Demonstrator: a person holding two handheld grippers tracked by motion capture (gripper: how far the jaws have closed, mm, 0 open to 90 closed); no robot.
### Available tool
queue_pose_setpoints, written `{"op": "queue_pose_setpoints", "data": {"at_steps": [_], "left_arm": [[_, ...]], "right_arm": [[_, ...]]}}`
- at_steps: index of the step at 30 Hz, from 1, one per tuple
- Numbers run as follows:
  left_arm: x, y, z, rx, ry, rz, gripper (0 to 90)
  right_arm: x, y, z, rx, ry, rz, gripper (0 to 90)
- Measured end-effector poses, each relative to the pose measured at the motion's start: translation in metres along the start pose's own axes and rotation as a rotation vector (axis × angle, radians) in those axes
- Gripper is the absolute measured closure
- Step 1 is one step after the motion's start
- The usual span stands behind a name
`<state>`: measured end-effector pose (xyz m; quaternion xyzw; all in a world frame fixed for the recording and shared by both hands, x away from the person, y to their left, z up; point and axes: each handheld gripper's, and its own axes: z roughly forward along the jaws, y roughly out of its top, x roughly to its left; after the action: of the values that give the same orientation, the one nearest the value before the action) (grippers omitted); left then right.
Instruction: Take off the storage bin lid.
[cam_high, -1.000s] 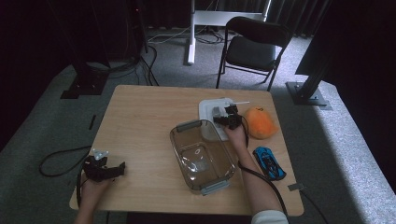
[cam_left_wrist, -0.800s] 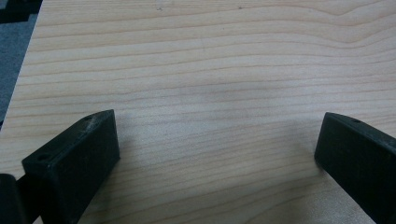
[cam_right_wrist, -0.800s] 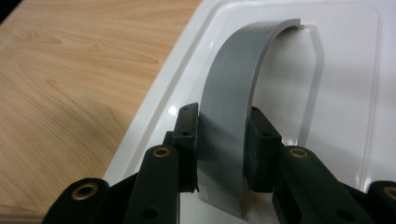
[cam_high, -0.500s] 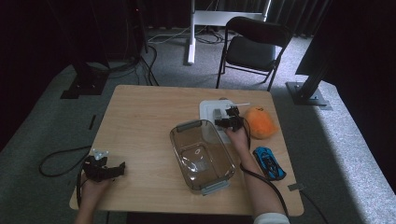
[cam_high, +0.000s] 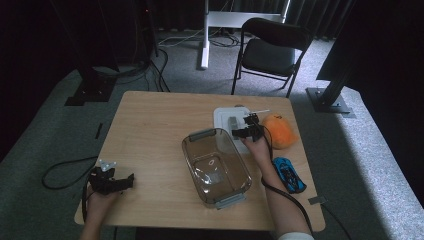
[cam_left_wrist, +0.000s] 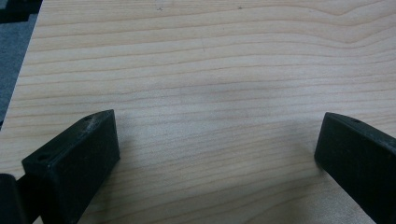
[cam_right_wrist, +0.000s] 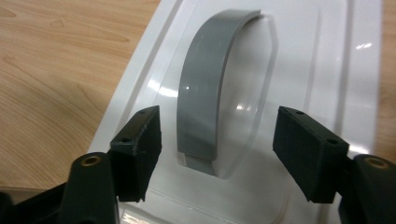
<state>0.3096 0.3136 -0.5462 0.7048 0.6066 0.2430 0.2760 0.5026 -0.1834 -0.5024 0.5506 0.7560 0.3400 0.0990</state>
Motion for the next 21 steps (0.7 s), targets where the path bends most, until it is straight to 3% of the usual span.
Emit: {"op": "queue_pose_setpoints", "data": {"at_steps": [8,15,21], "left_arm": [[0.0,0.0,0.0,0.0,0.0,0.0,0.3],[0.0,0.0,0.0,0.0,0.0,0.0,0.3],[0.0,0.0,0.0,0.0,0.0,0.0,0.3]], "right_arm": [[0.0,-0.002,-0.013,-0.024,-0.006,0.002,26.3],[0.0,-0.002,-0.024,-0.018,-0.009,-0.01,14.7],[-0.002,-0.002,-0.037,-0.042,-0.012,-0.022,12.5]]}}
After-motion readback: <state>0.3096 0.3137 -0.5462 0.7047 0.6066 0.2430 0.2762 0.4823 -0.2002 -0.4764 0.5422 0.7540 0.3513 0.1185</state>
